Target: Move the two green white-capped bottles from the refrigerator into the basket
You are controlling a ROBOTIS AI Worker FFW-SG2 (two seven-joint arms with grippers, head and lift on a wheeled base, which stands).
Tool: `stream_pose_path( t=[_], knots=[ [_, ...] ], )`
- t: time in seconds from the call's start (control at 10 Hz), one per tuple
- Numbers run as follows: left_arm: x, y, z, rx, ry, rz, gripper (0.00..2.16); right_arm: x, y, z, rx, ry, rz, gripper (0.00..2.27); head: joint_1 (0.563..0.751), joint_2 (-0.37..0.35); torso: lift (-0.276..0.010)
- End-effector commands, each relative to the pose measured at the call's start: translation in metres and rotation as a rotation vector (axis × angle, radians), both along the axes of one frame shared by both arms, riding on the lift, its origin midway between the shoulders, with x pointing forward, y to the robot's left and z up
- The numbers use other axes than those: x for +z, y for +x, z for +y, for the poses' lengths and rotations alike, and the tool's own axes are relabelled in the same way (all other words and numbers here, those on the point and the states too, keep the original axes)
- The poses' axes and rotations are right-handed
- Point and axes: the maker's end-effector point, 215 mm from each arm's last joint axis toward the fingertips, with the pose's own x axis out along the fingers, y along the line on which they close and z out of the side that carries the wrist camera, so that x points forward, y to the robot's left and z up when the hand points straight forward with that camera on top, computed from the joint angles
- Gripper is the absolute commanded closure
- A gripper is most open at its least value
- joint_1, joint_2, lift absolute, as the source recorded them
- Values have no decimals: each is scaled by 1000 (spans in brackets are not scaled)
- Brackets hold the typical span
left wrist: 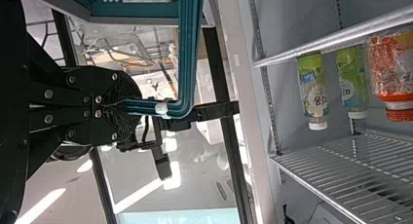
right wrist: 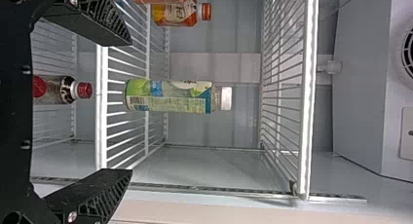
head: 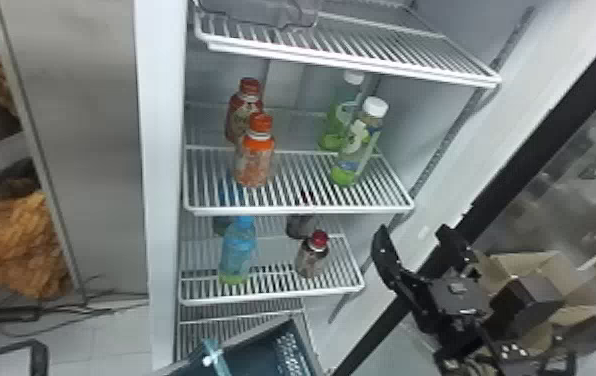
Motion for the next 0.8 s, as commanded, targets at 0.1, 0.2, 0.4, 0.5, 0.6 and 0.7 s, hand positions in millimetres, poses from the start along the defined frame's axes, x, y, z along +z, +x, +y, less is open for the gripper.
stream_pose_path(
  t=[0.1, 0.2, 0.4, 0.5, 0.6, 0.7],
  knots=[
    [-1, -1, 0, 0, 2, 2, 1213, 1, 0, -1, -2, -1, -3, 101, 695, -350, -4],
    [-1, -1, 0, 0, 2, 2, 1213, 2, 0, -2, -4, -5, -5, 101, 695, -350, -4],
    [-1, -1, 0, 0, 2, 2, 1213, 2, -1, -3, -5, -6, -5, 101, 695, -350, -4],
    [-1, -1, 0, 0, 2, 2, 1213, 3, 0, -2, -3, -3, -8, 101, 695, -350, -4],
    [-2, -1, 1, 2, 3, 4, 1213, 3, 1, -3, -6, -5, -8, 99, 695, -350, -4],
    [-2, -1, 1, 2, 3, 4, 1213, 1, 2, -5, -9, -4, -6, 88, 695, -350, -4]
  ],
)
